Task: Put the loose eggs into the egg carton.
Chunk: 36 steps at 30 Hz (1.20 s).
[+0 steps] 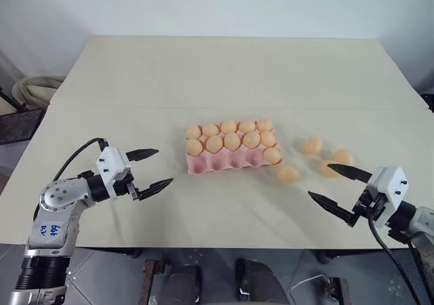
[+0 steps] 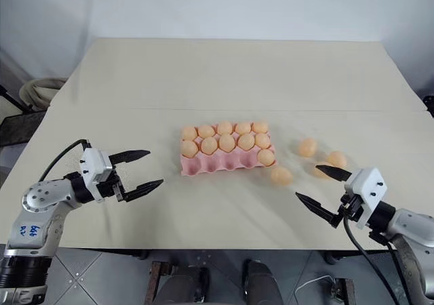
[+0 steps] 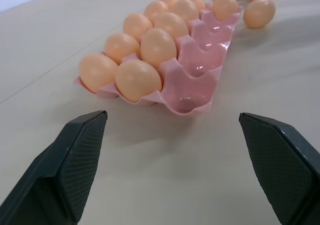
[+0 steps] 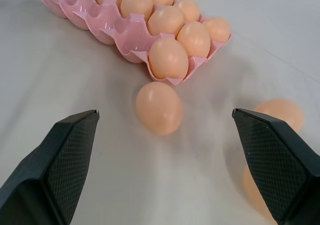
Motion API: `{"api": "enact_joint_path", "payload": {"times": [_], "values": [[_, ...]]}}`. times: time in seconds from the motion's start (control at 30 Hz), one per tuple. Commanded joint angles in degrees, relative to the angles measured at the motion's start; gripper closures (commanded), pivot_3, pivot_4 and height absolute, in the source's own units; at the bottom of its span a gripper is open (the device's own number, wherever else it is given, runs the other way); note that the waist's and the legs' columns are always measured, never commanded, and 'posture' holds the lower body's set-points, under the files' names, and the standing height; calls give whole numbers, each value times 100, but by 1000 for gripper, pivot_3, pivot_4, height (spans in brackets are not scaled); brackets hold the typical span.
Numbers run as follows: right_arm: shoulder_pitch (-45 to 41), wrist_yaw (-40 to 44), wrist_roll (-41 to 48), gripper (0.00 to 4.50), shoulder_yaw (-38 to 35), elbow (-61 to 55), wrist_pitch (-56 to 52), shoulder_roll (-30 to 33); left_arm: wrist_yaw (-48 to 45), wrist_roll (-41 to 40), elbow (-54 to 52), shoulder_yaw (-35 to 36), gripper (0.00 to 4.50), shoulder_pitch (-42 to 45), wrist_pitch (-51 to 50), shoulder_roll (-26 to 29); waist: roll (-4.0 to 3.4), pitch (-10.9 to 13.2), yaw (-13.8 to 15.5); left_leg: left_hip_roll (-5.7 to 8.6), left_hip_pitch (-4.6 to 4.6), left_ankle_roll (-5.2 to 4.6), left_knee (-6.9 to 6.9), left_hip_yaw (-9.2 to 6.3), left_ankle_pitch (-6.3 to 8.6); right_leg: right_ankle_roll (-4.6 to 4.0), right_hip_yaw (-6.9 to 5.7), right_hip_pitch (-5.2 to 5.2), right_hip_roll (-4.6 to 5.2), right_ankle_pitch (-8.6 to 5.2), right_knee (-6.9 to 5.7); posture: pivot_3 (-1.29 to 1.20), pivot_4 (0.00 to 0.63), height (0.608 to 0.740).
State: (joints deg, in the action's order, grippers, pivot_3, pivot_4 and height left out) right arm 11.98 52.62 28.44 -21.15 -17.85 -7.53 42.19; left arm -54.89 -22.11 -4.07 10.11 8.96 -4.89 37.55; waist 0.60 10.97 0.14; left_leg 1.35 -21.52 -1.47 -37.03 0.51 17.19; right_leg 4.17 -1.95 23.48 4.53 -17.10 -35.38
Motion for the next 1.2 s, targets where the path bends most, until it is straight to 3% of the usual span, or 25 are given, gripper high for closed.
{"api": "enact_joint_path", "payload": {"times": [0.03, 0.37, 0.67, 1.0, 1.2], "values": [[70, -151, 32, 28, -271, -225, 105, -93, -16, -23, -152, -29, 0, 68, 29, 31, 0, 0, -4, 0, 0, 0, -1, 0, 0, 0, 0, 0, 0, 0, -1, 0, 150, 740], [876, -1288, -106, 28, -1360, -187, 221, -931, -517, 51, -18, -716, 0, 496, 67, -56, 0, 0, 127, 1, 1, 3, 2, 1, 1, 0, 0, 0, 0, 0, -1, 0, 150, 740], [1322, -1199, -81, 28, -1223, -226, 91, -1053, -724, 54, 234, -1041, 0, 960, 119, -284, -5, -1, 18, 0, 14, -2, -4, 21, -2, 0, 25, -2, -3, 0, -14, 0, 150, 740], [-46, -617, 402, 28, -452, -206, -1151, -67, -467, 5, -94, -734, 0, 463, 30, -177, -4, 0, -19, 0, 23, -7, -4, 30, -5, 0, 37, 0, -5, 0, -25, 0, 150, 740], [-1171, -198, 158, 28, 822, -5, -1611, 227, -224, -35, -442, -445, 0, -48, -86, -51, -3, 0, -10, 0, 17, -6, -4, 28, -3, 0, 35, 2, -5, 0, -17, 0, 150, 740]]}}
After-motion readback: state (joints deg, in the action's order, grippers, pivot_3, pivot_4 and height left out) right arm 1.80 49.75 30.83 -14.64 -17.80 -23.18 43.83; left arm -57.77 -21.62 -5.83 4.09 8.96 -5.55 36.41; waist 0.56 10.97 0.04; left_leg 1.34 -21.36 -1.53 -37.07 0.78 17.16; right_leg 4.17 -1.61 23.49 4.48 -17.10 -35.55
